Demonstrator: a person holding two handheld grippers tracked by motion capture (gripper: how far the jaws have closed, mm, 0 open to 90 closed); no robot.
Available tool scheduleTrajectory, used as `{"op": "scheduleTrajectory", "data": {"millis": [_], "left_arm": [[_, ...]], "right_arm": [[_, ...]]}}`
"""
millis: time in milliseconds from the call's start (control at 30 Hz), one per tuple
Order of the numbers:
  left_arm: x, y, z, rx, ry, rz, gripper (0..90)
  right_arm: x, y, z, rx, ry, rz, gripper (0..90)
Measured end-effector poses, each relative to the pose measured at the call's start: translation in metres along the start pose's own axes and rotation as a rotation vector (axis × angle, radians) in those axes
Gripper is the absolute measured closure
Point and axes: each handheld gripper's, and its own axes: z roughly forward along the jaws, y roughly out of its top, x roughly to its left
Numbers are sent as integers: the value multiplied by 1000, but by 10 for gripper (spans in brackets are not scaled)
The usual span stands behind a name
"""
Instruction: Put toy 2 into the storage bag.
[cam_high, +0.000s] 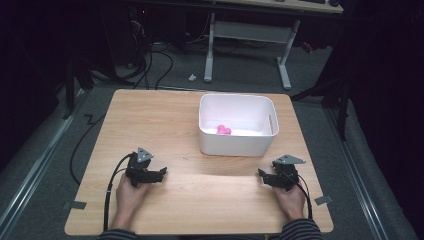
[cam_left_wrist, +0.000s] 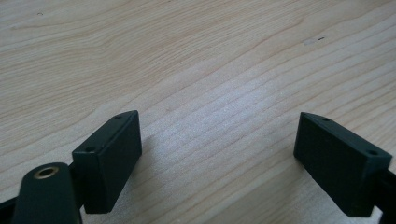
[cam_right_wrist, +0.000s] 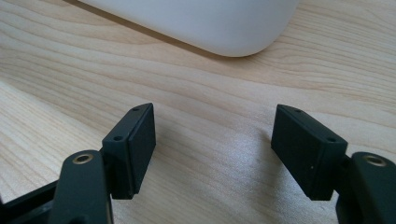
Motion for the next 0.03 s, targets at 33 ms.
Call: {"op": "scheduleTrajectory", "data": {"millis": [33], "left_arm": [[0, 0, 0, 0, -1, -1, 152]], "right_arm": [[0, 0, 0, 0, 0, 0, 308]]}}
